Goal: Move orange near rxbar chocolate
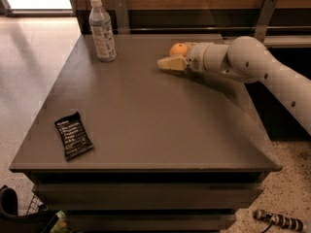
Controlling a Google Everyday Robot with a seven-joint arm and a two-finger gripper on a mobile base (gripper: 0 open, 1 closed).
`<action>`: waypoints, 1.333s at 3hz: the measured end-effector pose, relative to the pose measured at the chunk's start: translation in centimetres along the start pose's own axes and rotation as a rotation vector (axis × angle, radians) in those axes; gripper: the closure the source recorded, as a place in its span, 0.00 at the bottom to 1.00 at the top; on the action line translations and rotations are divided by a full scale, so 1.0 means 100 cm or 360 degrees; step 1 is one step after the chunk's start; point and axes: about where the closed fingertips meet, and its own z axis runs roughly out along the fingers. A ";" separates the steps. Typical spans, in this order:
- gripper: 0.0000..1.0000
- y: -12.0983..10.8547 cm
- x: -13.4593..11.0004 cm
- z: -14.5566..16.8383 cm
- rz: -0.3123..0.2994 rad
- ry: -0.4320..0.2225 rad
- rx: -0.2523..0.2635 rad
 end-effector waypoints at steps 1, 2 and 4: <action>0.49 0.002 0.000 0.002 0.0000 0.0000 -0.0007; 0.80 0.005 0.000 0.005 0.0001 0.0001 -0.0016; 1.00 0.007 0.000 0.008 0.0001 0.0001 -0.0023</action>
Offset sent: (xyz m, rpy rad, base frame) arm 0.0000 0.0026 -0.0010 0.0006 0.0014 0.0036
